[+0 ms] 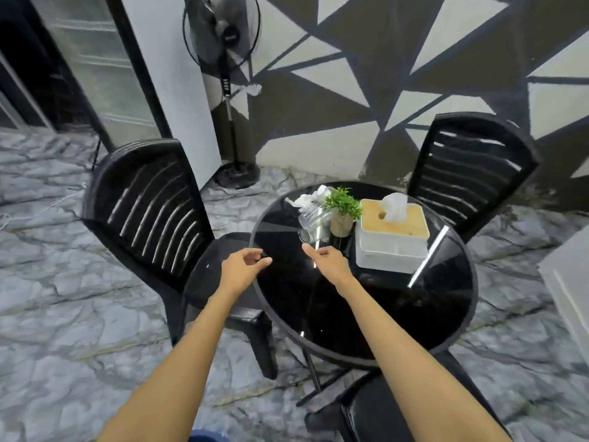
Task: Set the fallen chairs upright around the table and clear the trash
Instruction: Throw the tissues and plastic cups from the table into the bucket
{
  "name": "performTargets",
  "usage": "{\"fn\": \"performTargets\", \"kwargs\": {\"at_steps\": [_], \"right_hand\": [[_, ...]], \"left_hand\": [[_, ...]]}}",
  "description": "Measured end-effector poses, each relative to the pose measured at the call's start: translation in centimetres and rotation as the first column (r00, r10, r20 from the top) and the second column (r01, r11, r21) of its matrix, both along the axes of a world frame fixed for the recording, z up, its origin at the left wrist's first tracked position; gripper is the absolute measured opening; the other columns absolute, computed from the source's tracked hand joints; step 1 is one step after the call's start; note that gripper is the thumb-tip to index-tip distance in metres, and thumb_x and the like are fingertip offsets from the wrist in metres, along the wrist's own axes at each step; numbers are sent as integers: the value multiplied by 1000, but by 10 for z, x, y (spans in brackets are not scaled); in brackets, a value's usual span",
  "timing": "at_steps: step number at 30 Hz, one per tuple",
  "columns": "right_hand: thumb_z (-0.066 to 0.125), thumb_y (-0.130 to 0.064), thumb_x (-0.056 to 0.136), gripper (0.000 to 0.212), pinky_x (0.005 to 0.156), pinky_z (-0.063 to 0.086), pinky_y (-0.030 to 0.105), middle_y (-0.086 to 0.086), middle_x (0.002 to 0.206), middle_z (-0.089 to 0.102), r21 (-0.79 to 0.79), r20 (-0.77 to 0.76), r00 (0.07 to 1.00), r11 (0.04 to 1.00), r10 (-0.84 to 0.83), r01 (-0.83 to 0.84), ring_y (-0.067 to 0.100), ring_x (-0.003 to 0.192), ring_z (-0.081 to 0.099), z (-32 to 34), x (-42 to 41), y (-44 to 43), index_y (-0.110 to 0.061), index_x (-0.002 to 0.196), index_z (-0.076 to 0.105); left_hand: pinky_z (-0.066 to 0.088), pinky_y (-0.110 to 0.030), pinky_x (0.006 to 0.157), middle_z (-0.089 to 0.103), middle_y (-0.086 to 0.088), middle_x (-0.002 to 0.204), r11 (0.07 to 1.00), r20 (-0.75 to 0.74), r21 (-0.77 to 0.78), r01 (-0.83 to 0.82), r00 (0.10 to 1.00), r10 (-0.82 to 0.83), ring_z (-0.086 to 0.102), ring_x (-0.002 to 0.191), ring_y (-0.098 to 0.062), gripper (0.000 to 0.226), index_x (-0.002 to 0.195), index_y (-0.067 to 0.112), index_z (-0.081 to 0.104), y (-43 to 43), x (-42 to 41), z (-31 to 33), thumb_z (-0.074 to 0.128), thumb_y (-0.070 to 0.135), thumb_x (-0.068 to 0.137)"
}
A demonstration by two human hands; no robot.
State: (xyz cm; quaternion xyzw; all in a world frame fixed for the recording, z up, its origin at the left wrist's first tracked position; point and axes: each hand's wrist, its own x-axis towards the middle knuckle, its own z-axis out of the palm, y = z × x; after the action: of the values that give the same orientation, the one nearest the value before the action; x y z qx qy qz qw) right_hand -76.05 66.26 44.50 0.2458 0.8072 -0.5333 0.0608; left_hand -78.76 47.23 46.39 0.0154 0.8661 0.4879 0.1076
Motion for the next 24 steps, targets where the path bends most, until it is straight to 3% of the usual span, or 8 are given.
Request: {"fn": "performTargets", "kwargs": {"at_steps": [3, 5, 8, 11, 15, 18, 24], "right_hand": [[56, -62, 81, 67, 90, 38, 28, 5, 125, 52, -115, 16, 993, 987, -114, 115, 22, 120, 48, -5, -24, 15, -9, 123, 54], [58, -60, 81, 64, 88, 39, 26, 6, 125, 49, -170, 42, 985, 971, -165, 170, 21, 119, 48, -12, -39, 21, -12, 122, 51], [59, -53, 84, 76, 98, 36, 29, 9, 142, 44, -240, 70, 968, 937, -243, 252, 25, 130, 43, -19, -64, 22, -5, 140, 39], [61, -50, 84, 80, 100, 35, 28, 11, 146, 41, -302, 72, 944, 895, -323, 329, 25, 132, 41, -29, -93, 17, -4, 143, 33], [66, -49, 80, 84, 108, 33, 34, 12, 149, 35, -338, 46, 849, 792, -526, 509, 26, 136, 36, -42, -133, 9, -7, 144, 32], [70, -53, 75, 94, 108, 35, 38, 15, 150, 31, -360, 108, 742, 670, -661, 649, 30, 136, 36, -50, -158, 3, -6, 145, 29], [73, -61, 66, 100, 106, 36, 50, 12, 146, 31, -237, 213, 589, 543, -780, 806, 31, 134, 36, -65, -191, -6, -10, 142, 34]], "left_hand": [[41, -30, 101, 66, -8, 119, 1000, 13, 7, 6, 1000, -7, 59, 112, -19, 41, 117, 12, 63, 23, -31, 2, 70, 30, 80], [41, -29, 101, 66, -8, 119, 1000, 21, 3, 7, 1000, -7, 59, 112, -19, 41, 116, 11, 63, 34, -52, 3, 70, 28, 80], [40, -27, 100, 65, -8, 119, 1000, 30, -5, 28, 999, -28, 59, 112, -19, 40, 116, 11, 63, 46, -85, -1, 70, 27, 80], [41, -29, 102, 65, -8, 120, 998, 31, -15, 53, 998, -53, 59, 112, -20, 41, 116, 10, 63, 57, -125, -12, 70, 29, 80], [40, -30, 102, 62, -13, 125, 995, 47, -4, 103, 994, -103, 57, 115, -23, 44, 119, 7, 60, 77, -178, -31, 69, 28, 81], [38, -28, 100, 58, -14, 130, 989, 70, -15, 144, 987, -142, 54, 120, -24, 50, 124, 6, 56, 94, -208, -41, 69, 29, 81], [36, -32, 103, 55, -14, 133, 975, 48, -83, 207, 978, -203, 48, 125, -25, 65, 129, 6, 51, 126, -251, -59, 74, 34, 75]]}}
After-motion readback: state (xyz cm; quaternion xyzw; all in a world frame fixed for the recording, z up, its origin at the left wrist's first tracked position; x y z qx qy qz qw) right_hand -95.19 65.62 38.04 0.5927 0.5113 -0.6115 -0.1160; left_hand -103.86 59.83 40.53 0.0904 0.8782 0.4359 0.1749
